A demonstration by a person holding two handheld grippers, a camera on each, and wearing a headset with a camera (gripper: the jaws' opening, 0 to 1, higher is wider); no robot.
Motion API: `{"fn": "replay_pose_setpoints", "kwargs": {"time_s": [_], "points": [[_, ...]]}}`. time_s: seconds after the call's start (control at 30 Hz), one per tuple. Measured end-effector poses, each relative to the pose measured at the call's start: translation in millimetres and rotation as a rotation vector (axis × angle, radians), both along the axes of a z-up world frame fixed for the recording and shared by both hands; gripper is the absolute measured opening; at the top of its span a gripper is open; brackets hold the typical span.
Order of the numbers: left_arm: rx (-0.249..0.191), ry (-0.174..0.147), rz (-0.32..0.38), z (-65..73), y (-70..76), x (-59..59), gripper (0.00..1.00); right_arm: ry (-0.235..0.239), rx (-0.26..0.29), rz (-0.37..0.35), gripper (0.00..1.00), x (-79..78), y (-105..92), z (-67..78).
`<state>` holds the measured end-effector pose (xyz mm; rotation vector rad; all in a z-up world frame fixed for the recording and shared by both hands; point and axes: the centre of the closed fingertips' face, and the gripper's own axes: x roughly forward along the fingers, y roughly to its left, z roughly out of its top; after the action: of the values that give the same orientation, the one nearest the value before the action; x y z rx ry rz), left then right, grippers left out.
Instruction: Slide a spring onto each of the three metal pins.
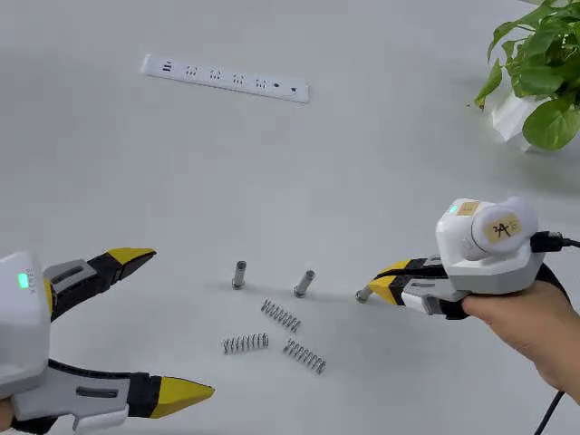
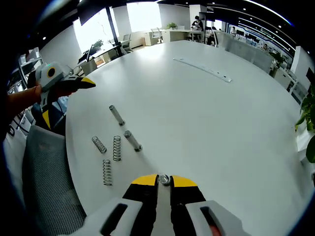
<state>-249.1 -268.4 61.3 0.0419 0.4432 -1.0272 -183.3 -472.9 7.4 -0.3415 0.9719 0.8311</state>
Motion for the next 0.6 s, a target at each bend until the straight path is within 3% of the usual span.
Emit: {"fn": "replay_pose_setpoints", "kwargs": {"time_s": [0.6], "points": [[0.004,-0.001,-0.007,-0.1,-1.5,-1.5,0.96,-0.012,0.011,0.0,0.12,-1.6,0.9,4.1]]}}
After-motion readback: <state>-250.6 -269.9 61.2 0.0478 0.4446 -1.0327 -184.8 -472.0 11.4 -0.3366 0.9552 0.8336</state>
